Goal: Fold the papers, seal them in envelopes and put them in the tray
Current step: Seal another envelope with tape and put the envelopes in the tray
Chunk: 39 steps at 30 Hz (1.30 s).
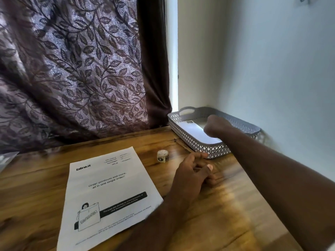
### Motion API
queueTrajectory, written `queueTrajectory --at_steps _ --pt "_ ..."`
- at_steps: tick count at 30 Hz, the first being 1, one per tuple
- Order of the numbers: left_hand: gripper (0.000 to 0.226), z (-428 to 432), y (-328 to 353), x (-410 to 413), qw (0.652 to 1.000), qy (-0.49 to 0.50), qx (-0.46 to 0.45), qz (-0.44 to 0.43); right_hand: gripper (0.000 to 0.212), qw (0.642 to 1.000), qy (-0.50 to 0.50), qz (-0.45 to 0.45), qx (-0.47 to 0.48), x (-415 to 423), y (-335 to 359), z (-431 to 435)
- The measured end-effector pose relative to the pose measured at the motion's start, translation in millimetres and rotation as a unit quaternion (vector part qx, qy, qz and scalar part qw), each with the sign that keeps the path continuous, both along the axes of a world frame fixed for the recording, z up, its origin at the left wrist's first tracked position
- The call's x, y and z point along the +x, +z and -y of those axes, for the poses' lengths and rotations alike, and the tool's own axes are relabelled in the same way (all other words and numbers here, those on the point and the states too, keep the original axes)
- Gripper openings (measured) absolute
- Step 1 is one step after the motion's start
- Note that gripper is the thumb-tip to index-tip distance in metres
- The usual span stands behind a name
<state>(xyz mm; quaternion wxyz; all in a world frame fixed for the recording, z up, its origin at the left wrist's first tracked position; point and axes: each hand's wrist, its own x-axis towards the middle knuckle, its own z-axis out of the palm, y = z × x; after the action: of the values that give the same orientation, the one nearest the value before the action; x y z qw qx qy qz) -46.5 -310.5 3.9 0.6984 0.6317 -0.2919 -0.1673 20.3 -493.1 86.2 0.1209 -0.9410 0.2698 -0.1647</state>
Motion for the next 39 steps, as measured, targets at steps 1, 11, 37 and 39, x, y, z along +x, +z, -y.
queueTrajectory --at_steps 1,11,37,39 --pt "0.024 -0.8 1.2 -0.8 1.0 -0.001 -0.008 0.004 0.012 1.0 0.015 0.022 0.009 -2.2 3.9 -3.4" --pt "0.015 -87.3 34.9 6.8 0.996 0.046 -0.062 0.042 0.025 0.943 0.208 0.243 0.093 -21.7 3.8 -104.5" --pt "0.035 -292.8 0.5 163.8 0.847 0.39 0.355 0.066 0.073 0.95 0.312 -0.015 -0.008 46.4 -83.1 -223.1" --pt "0.037 -294.1 -1.4 167.1 0.853 0.399 0.333 0.055 0.074 0.949 0.315 -0.014 -0.015 43.5 -83.3 -227.3"
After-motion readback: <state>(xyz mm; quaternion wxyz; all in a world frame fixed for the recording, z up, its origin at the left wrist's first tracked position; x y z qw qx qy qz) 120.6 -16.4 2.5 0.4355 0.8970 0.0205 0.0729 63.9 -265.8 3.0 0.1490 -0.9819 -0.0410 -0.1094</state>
